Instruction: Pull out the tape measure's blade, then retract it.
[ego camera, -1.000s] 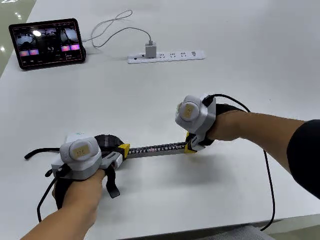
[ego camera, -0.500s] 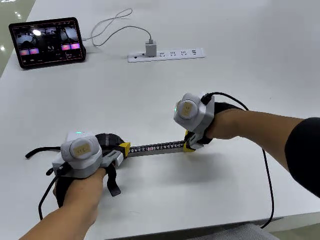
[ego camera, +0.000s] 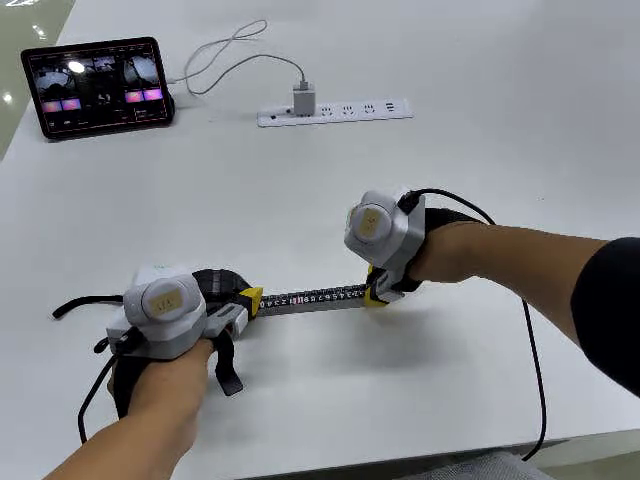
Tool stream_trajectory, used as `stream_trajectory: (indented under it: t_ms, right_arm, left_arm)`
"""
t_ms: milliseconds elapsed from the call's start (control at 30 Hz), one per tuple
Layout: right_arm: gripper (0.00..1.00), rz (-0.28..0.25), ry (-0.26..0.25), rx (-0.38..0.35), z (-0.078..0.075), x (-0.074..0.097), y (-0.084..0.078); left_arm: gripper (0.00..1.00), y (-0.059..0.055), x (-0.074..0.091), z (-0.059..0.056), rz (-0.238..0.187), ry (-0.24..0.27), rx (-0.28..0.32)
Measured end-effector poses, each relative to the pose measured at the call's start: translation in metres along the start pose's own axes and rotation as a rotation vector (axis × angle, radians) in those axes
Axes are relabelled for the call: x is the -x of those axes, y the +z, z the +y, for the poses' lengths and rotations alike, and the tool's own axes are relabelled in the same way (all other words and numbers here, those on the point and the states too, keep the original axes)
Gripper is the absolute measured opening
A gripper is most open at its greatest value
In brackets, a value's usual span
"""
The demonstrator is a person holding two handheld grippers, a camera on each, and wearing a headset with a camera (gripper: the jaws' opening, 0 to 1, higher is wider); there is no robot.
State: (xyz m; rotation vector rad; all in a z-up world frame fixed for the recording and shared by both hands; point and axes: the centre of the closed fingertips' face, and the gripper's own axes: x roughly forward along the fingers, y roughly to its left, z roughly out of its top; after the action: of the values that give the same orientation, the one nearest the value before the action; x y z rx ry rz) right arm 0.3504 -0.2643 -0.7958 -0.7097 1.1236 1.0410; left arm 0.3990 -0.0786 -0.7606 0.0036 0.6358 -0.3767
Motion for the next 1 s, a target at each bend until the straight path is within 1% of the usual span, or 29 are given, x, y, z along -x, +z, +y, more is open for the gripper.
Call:
stream_trajectory:
  t_ms: [133,200,333,500,833,1000]
  right_arm:
    - [0.10,-0.014,0.008,-0.007,0.000,-0.001,0.002]
    - [0.10,-0.009,0.010,-0.018,0.000,0.000,0.003]
    - [0.10,-0.003,0.006,-0.003,0.001,0.000,0.004]
    - [0.09,-0.004,-0.006,0.036,0.002,-0.001,0.006]
    - [0.09,-0.008,-0.007,0.028,0.002,-0.003,0.010]
    - [0.09,-0.005,0.003,0.026,0.003,-0.003,0.011]
  left_arm:
    - [0.61,0.000,0.000,0.000,-0.001,0.000,0.000]
    - [0.61,0.000,0.000,0.000,0.000,0.000,0.000]
    - [0.61,0.000,-0.001,0.001,0.000,0.000,0.000]
    - [0.61,0.000,-0.001,0.001,0.002,-0.002,0.000]
    - [0.61,0.000,-0.001,0.001,0.000,-0.002,0.001]
    - [0.61,0.000,-0.001,0.001,0.001,-0.004,0.000]
